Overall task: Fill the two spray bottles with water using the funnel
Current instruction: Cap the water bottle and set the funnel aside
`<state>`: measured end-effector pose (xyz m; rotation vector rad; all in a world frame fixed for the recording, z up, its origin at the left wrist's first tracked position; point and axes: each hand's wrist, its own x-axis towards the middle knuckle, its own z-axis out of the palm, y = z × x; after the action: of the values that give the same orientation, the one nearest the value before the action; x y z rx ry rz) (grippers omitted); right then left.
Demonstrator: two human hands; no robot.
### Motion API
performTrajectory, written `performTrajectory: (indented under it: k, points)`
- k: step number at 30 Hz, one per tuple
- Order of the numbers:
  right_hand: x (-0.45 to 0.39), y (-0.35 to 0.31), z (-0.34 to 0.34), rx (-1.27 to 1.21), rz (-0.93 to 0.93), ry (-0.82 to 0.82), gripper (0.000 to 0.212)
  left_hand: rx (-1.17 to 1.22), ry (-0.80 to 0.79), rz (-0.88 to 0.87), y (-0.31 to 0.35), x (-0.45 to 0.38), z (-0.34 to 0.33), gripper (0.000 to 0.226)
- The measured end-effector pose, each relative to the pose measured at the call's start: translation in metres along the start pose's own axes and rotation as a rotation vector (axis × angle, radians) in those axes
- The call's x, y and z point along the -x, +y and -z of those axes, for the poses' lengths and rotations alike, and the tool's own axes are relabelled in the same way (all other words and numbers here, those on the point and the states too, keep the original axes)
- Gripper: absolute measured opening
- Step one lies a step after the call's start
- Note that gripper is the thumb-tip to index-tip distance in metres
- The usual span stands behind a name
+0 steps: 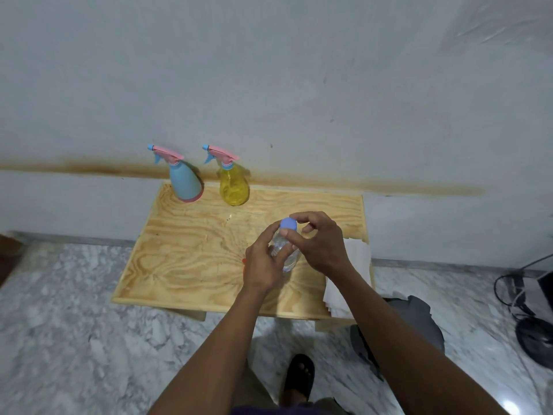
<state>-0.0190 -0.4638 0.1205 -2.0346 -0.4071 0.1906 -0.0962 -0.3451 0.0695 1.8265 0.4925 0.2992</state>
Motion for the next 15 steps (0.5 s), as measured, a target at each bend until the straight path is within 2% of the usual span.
performTrajectory:
  k: [2, 5, 7, 9, 15]
  points:
    - [-0.002, 0.000, 0.001, 0.019, -0.004, 0.019, 0.027, 0.000, 0.002, 0.001, 0.002, 0.001, 0.000, 0.051]
    - [-0.002, 0.001, 0.004, 0.032, 0.044, -0.081, 0.034, -0.006, 0.010, 0.008, 0.000, 0.001, -0.001, 0.055]
    - [-0.003, 0.001, 0.006, 0.044, 0.088, -0.107, 0.029, -0.020, 0.020, 0.015, -0.001, 0.001, -0.002, 0.058]
    - [-0.004, 0.002, 0.003, 0.070, 0.121, -0.087, 0.023, -0.038, 0.030, 0.016, 0.000, 0.001, -0.003, 0.060]
    - [-0.002, 0.006, -0.010, 0.115, 0.137, -0.002, 0.030, -0.051, 0.038, 0.016, 0.003, 0.001, -0.003, 0.059]
